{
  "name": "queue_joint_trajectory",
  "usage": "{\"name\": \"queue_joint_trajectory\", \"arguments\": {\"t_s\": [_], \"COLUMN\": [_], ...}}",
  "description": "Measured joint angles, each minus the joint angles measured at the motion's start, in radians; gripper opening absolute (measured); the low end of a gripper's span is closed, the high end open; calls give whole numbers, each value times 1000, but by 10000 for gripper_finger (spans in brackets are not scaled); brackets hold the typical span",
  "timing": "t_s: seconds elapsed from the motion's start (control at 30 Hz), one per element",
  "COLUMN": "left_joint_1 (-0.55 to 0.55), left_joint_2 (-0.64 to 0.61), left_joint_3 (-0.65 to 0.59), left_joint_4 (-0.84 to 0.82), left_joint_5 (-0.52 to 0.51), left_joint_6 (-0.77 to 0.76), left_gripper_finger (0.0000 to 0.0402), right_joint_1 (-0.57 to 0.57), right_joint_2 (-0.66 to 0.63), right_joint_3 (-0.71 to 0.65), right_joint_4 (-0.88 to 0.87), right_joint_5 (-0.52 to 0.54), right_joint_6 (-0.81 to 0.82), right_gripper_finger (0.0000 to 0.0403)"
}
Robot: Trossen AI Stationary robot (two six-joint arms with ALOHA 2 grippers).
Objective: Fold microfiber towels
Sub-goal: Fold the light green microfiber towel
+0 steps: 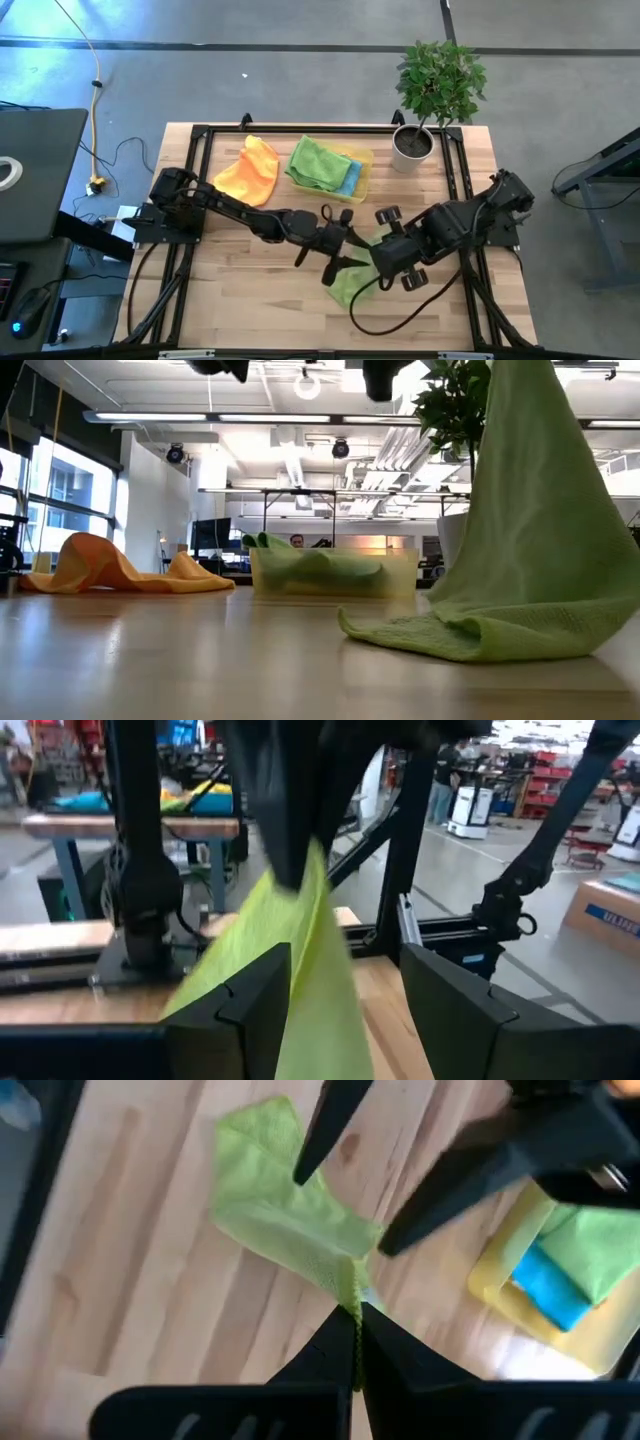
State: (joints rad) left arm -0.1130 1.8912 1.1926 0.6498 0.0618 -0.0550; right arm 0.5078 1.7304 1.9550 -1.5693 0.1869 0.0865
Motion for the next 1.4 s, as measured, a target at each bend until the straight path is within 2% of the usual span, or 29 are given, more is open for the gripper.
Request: {"name": "queue_joint_trajectory", "arguments": {"t_s": [0.17,0.27,0.37,0.5,0.7,1.03,1.23,1.4], "left_joint_1": [11,27,41,47,47,29,-1,-15], "left_joint_2": [0,0,0,1,2,3,2,2], "left_joint_3": [37,42,42,42,42,42,42,42], "left_joint_4": [-6,-11,-32,-90,-179,-317,-459,-573], "left_joint_5": [-50,-44,1,85,120,331,284,139], "left_joint_6": [59,50,21,-20,-5,-39,22,51], "left_gripper_finger": [181,181,181,181,181,181,181,181], "right_joint_1": [-10,-10,-10,-10,-10,-10,-10,-8], "right_joint_2": [35,57,61,63,63,63,63,63], "right_joint_3": [0,0,0,1,14,14,14,14], "right_joint_4": [2,2,2,-1,-2,-1,-1,-2], "right_joint_5": [4,4,21,99,139,161,189,189], "right_joint_6": [-96,-144,-178,-208,-235,-218,-142,-87], "right_gripper_finger": [0,0,0,0,0,0,0,0]}}
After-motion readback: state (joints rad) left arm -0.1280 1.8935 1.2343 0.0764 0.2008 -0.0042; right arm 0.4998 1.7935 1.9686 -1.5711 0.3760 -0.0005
